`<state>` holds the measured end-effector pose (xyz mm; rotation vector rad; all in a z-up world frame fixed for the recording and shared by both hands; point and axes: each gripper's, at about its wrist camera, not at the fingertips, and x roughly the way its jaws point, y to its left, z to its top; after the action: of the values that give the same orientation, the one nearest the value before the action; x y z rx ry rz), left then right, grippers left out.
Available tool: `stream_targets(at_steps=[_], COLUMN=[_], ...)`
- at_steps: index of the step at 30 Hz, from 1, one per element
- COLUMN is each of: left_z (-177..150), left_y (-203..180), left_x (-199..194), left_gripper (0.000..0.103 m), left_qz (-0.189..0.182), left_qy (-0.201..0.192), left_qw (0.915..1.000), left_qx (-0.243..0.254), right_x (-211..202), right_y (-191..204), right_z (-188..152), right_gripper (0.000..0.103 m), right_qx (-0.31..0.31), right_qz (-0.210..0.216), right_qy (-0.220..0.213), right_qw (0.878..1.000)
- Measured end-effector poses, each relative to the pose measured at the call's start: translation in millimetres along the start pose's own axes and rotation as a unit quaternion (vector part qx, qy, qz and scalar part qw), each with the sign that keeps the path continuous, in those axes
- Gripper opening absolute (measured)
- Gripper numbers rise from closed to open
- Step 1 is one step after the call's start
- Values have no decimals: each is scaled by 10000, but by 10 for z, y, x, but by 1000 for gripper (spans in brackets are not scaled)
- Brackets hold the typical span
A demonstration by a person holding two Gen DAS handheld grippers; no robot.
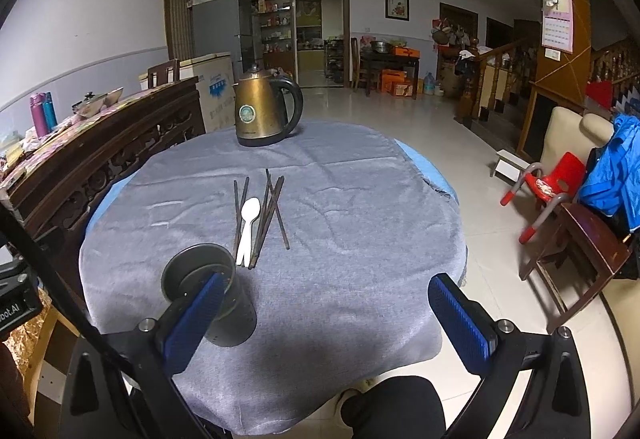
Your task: Organize utensils
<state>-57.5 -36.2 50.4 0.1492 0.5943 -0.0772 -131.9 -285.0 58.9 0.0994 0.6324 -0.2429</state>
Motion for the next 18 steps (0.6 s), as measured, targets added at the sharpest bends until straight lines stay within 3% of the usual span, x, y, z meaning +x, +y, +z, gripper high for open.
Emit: stream_targets(at_steps=[18], left_z=[-82], left_y=[84], left_x=[116], left_gripper=[103], left_qz=[7], left_qy=[212], left_qw=[9997], left_qx=[-151], right_x=[129], right_y=[105], right_z=[-78], right_gripper=[103], right_qx=[18], right_qz=[316], right_qy=[96], right_qw=[9995])
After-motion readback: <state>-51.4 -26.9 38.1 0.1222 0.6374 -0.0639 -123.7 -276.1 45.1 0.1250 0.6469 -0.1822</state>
